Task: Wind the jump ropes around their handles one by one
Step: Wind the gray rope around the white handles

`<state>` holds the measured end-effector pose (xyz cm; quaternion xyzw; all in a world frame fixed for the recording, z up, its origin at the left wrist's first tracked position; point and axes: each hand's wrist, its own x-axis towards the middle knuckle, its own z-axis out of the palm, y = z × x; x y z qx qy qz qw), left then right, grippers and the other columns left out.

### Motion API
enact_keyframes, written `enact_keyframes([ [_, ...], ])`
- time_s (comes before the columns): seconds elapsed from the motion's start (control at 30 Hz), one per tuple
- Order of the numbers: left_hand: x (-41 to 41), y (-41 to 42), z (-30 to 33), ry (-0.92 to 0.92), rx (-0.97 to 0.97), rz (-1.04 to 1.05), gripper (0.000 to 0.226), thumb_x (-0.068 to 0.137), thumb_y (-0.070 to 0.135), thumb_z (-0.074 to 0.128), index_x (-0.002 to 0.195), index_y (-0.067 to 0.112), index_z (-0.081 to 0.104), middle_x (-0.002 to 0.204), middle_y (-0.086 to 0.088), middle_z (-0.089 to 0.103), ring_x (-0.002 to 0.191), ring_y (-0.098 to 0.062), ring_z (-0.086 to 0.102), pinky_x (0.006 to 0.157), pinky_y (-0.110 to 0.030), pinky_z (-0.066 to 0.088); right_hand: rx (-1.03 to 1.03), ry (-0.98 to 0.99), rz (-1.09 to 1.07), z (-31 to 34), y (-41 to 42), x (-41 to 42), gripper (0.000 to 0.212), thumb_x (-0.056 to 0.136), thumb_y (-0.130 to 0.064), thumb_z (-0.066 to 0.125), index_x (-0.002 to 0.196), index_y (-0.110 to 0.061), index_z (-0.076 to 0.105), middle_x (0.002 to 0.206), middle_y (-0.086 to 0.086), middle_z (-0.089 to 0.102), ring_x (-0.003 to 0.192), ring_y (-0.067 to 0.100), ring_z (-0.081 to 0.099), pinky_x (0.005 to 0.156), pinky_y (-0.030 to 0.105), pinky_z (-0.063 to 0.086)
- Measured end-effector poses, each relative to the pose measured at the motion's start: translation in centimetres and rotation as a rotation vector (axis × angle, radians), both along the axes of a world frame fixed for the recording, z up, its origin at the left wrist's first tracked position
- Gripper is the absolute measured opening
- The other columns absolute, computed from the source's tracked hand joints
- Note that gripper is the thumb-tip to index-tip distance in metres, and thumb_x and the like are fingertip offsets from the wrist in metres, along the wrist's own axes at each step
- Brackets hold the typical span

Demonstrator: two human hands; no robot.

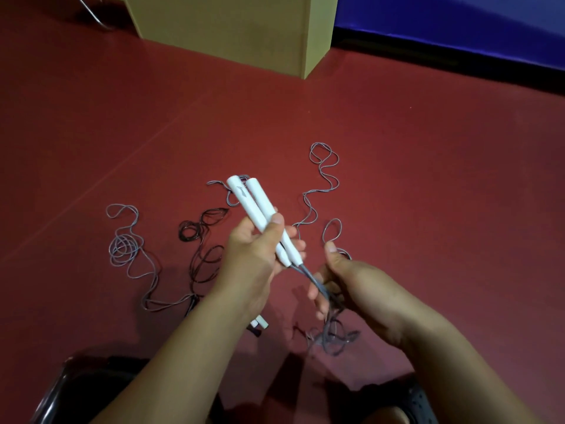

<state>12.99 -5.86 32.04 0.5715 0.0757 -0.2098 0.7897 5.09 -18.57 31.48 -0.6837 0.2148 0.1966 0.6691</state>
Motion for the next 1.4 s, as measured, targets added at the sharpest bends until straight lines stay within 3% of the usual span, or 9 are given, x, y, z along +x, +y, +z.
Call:
enact_keyframes([
  [0.13,1.3,1.0,-0.1,-0.053,0.083,0.134,0.007,0.101,0.015,0.053,0.098,0.012,0.059,0.080,-0.007,0.064,0.056,-0.013,0.067,0.058,-0.032,0.060,0.025,-0.023,0.062,-0.1,-0.2,-0.4,0.062,0.101,-0.051,0.033,0.087,-0.004,0.071,0.061,0.010,0.058,0.046,0.017,0.040,0.051,0.030,0.031],
  [0.43,3.2,4.0,-0.6,-0.242,0.280,0.240,0.009,0.097,0.014,0.060,0.089,0.018,0.059,0.074,-0.004,0.063,0.051,-0.011,0.064,0.049,-0.027,0.055,-0.028,0.038,0.281,-0.1,-2.1,-1.9,0.012,0.080,-0.014,0.071,0.085,-0.011,0.061,0.069,0.012,0.064,0.057,0.014,0.053,0.056,0.025,0.035],
  [0.57,2.7,4.4,-0.8,-0.348,0.540,-0.085,0.004,0.094,0.010,0.064,0.094,0.013,0.063,0.069,-0.008,0.060,0.043,-0.012,0.053,0.045,-0.025,0.044,0.123,-0.073,0.042,0.1,-2.9,-1.8,0.010,0.088,-0.002,0.064,0.097,-0.005,0.067,0.057,-0.003,0.049,0.042,0.010,0.038,0.049,0.021,0.042],
  [0.77,0.0,3.9,-0.8,-0.253,0.604,-0.682,0.009,0.099,0.018,0.055,0.099,0.018,0.064,0.069,0.002,0.057,0.057,-0.015,0.055,0.052,-0.032,0.054,-0.129,-0.256,-0.306,-0.6,-2.7,-0.7,0.023,0.099,-0.014,0.053,0.085,-0.011,0.071,0.057,-0.001,0.056,0.067,0.024,0.040,0.055,0.028,0.031],
  [0.87,-0.6,3.5,-0.4,-0.203,0.588,-0.822,0.015,0.101,0.025,0.051,0.108,0.026,0.064,0.068,0.006,0.058,0.067,-0.021,0.065,0.066,-0.045,0.062,-0.065,-0.303,-0.263,-0.1,-2.4,-0.6,0.010,0.093,-0.005,0.061,0.092,-0.006,0.070,0.066,0.000,0.062,0.063,0.016,0.049,0.056,0.019,0.038],
  [1.0,-0.9,3.6,0.8,-0.127,0.467,-0.860,0.018,0.103,0.025,0.048,0.117,0.027,0.060,0.079,-0.004,0.059,0.060,-0.020,0.064,0.045,-0.028,0.051,-0.020,-0.340,-0.187,0.6,-2.7,-0.9,0.019,0.087,0.005,0.065,0.097,-0.010,0.070,0.083,0.006,0.068,0.069,0.008,0.055,0.063,0.014,0.044],
  [1.13,-0.4,4.3,0.9,-0.099,0.392,-0.863,0.021,0.102,0.028,0.050,0.119,0.028,0.062,0.083,-0.007,0.057,0.049,-0.015,0.056,0.040,-0.022,0.041,-0.437,-0.368,-0.129,0.8,-3.4,-1.3,0.005,0.082,-0.018,0.077,0.085,-0.021,0.073,0.068,-0.005,0.066,0.058,0.004,0.049,0.058,0.021,0.041],
  [1.23,-0.3,4.8,0.7,-0.074,0.336,-0.882,0.015,0.100,0.028,0.053,0.108,0.028,0.066,0.079,-0.003,0.059,0.047,-0.013,0.052,0.039,-0.020,0.037,-0.781,-0.287,-0.117,0.6,-4.0,-1.5,0.041,0.067,-0.055,0.079,0.063,-0.017,0.065,0.051,-0.002,0.057,0.046,0.004,0.040,0.047,0.022,0.032],
  [1.4,-0.2,5.1,1.1,-0.056,0.336,-0.939,0.026,0.091,0.033,0.059,0.111,0.017,0.062,0.073,-0.001,0.059,0.046,-0.011,0.048,0.039,-0.018,0.034,-0.672,-0.156,-0.101,0.9,-4.1,-1.6,0.060,0.066,-0.059,0.077,0.063,-0.002,0.057,0.046,0.000,0.040,0.045,0.010,0.032,0.045,0.026,0.027],
])
